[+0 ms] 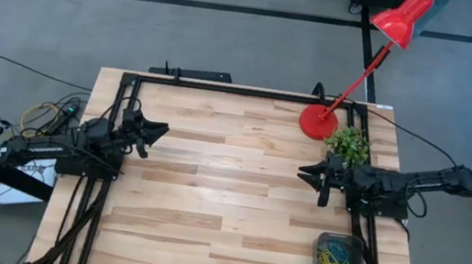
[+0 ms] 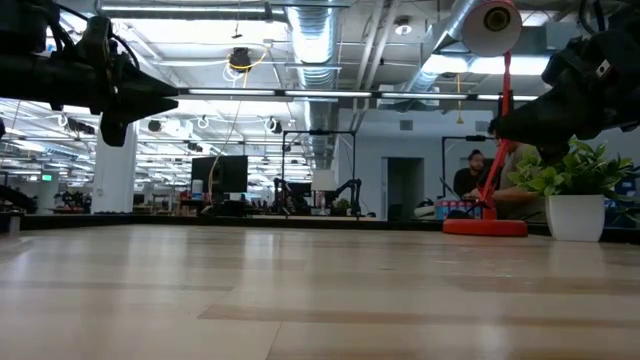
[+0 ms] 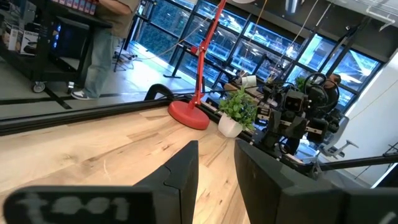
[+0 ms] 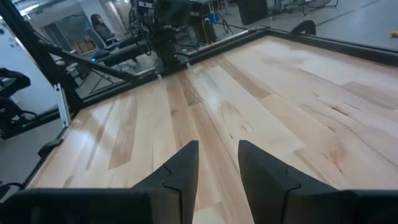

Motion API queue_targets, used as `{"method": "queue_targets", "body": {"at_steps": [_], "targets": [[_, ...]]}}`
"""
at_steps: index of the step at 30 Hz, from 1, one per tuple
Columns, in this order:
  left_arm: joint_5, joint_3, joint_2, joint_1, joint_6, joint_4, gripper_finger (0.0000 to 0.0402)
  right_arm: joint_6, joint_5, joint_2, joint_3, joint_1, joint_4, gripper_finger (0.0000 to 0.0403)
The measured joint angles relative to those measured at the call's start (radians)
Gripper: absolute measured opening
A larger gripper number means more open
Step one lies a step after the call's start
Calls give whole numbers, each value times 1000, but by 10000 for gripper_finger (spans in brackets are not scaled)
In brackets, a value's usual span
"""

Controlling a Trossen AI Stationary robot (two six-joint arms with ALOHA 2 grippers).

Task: Pick and place items into bin
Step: Return to Home Position

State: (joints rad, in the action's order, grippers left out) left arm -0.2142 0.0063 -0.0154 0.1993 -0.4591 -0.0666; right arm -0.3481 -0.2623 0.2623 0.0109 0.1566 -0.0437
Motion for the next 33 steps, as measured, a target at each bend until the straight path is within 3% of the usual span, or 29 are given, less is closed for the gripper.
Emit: {"method": "queue_targets", "body": {"at_steps": [33], "targets": [[-1, 0, 0, 0, 19, 0, 93, 0, 0, 0, 0, 0, 1, 107]]}}
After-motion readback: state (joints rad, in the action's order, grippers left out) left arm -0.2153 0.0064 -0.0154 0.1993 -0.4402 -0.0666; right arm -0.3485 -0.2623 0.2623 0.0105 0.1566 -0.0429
